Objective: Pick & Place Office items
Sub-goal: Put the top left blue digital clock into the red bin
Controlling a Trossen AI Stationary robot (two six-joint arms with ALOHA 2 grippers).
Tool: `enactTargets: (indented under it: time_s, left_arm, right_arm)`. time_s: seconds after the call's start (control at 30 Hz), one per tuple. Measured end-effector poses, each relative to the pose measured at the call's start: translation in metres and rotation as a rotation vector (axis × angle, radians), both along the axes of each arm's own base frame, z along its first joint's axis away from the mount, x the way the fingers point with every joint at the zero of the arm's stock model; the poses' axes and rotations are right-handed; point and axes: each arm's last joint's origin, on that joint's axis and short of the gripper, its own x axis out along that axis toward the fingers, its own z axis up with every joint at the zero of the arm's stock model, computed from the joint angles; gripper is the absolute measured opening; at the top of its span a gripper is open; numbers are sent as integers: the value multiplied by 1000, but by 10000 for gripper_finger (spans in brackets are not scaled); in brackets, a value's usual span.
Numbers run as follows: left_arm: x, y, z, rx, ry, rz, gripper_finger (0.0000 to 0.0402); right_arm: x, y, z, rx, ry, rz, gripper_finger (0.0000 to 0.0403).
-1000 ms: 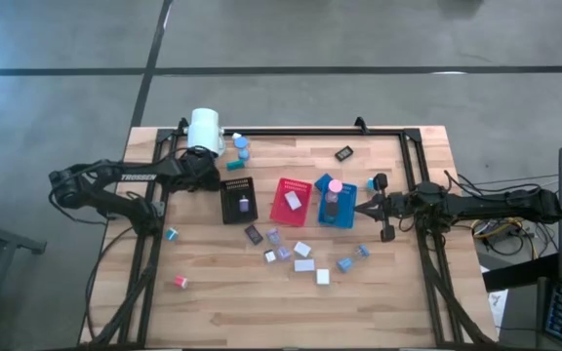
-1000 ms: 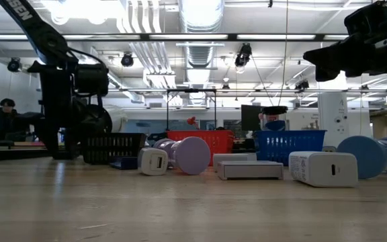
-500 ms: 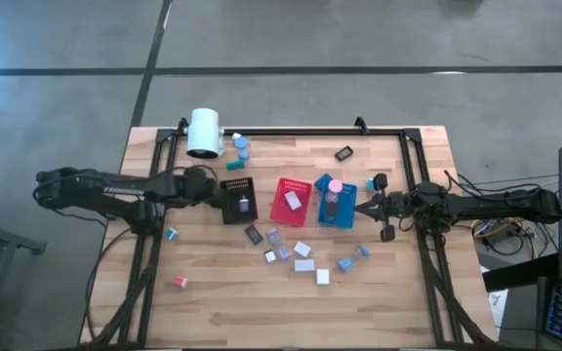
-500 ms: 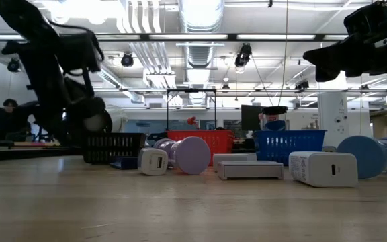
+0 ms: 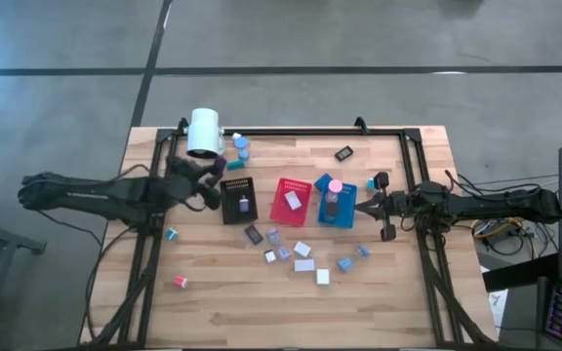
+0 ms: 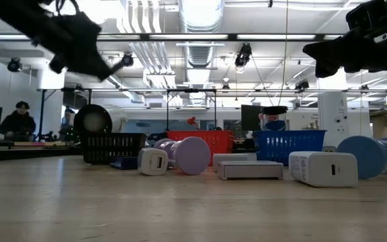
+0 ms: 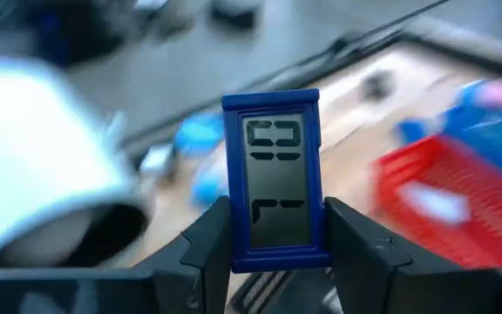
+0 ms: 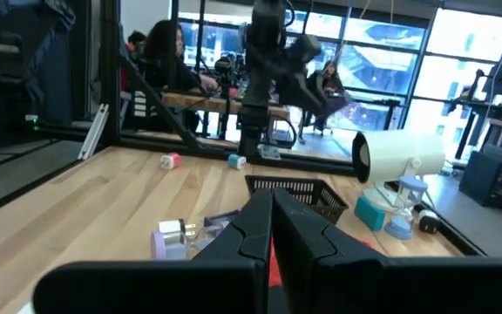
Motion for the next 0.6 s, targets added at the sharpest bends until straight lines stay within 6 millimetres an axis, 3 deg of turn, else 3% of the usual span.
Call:
enactTargets:
  time_s: [0.27,0.6]
  left_arm:
    - [-6,-9,38,153,-209,-435,151]
    - [-3,-11,39,177,-205,-511,151]
  right_arm:
    - [-1,0,8,51,-82,5,8]
    - [-1,0,8,45,-83,4,8]
